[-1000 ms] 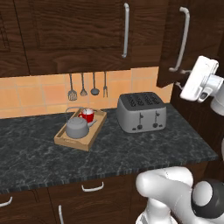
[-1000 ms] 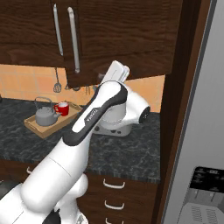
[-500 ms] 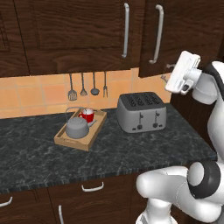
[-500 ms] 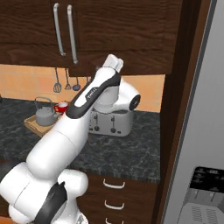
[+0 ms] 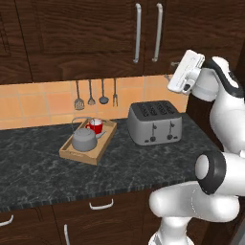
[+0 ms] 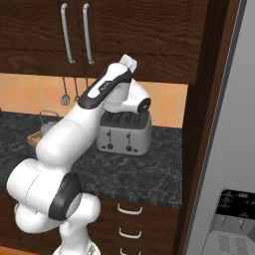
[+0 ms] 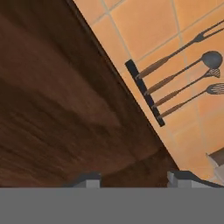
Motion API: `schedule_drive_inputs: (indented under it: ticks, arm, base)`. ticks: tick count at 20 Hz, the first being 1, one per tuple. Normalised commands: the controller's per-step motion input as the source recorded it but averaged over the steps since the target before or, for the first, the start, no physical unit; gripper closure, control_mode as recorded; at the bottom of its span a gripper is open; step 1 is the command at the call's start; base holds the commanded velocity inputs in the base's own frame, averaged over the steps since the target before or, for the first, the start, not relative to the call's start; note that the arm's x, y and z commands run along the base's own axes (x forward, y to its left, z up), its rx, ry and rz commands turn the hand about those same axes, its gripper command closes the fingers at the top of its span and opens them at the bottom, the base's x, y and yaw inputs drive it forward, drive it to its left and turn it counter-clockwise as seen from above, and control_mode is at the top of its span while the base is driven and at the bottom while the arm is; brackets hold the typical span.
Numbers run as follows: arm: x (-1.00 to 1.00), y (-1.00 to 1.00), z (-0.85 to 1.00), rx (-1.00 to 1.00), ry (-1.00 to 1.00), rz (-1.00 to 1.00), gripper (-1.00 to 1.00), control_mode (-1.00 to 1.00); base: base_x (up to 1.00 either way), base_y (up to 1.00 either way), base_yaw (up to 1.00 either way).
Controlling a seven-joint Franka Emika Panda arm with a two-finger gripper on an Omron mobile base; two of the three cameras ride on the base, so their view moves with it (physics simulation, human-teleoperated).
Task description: Pick the kettle from the counter and place it on the tray. Then pick the mug from the cabinet and place it on the tray. Then close the cabinet doors.
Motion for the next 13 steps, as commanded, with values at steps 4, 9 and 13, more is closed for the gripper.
schedule_drive_inputs:
  ticks: [4,9,13]
  arm:
    - [0.68,0.27,0.0,0.0,0.02,-0.07,-1.0,-1.0]
    - [0.02,0.31,0.0,0.0,0.0,-0.06,-1.0,-1.0]
    - [0.0,0.25,0.0,0.0,0.0,-0.04,-1.0,-1.0]
  base:
    - [0.0,0.0,0.0]
    - [0.0,0.0,0.0]
    - [0.0,0.0,0.0]
